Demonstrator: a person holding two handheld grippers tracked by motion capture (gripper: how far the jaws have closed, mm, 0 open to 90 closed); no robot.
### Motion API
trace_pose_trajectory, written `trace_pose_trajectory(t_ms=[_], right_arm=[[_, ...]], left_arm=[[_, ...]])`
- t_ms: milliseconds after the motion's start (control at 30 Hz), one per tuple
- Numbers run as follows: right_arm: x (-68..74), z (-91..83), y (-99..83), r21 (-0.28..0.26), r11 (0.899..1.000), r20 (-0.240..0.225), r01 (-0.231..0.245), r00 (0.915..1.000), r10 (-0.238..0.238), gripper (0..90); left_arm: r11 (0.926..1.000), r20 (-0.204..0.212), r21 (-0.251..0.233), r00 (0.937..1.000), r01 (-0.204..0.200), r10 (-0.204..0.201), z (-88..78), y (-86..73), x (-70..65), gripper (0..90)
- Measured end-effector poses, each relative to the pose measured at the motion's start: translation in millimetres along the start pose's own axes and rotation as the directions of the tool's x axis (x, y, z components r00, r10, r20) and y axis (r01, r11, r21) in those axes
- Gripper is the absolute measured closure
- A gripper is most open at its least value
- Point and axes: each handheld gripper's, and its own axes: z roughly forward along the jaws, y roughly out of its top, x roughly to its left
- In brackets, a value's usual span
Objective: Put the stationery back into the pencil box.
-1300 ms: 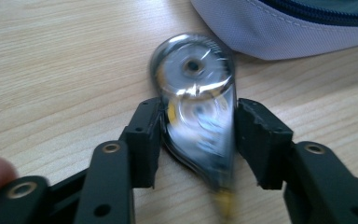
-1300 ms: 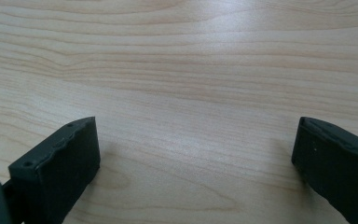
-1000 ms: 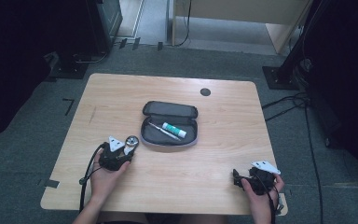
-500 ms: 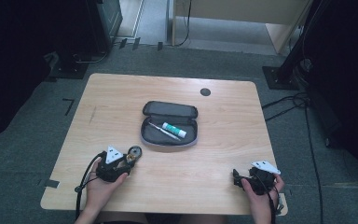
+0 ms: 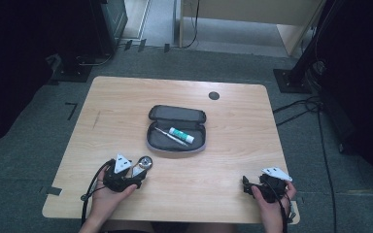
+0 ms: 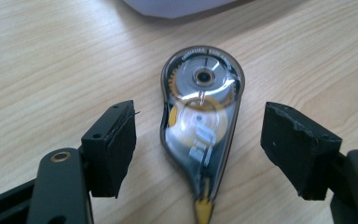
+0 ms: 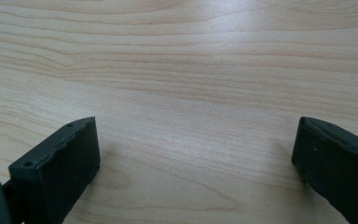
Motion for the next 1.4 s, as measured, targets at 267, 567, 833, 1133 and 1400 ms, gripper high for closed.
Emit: trace_pose_trajectory(t_ms=[267,567,833,1133,1400], right_arm=[[0.3,-0.1,0.0,0.001,1.000,-0.005,0.000,1.0000,0.000,0.4],[0.6,-0.3,-0.1,0.002,1.000,-0.011,0.008,0.9999,-0.008,0.4],[0.4,-0.1,-0.2,-0.001,1.000,-0.013,0.015,0.9998,-0.015,0.4],[0.4,-0.1,-0.1,0.000,1.000,-0.012,0.016,0.9998,-0.016,0.4],[0.4,-0.1,-0.1,0.000,1.000,-0.012,0.016,0.9998,-0.016,0.4]], left_arm=[[0.9975,0.002,0.060,0.9993,-0.037,0.037,19.1,11.4,-3.9,26.5],[0.9981,0.016,0.037,0.9987,-0.050,0.049,19.6,12.1,-9.3,41.2],[0.9989,0.002,0.035,0.9995,-0.032,0.032,21.2,11.4,-8.8,32.0],[0.9987,0.004,0.041,0.9995,-0.030,0.030,23.3,14.6,-4.6,31.5],[0.9987,0.018,0.023,0.9988,-0.045,0.044,23.0,14.2,-6.5,42.1]])
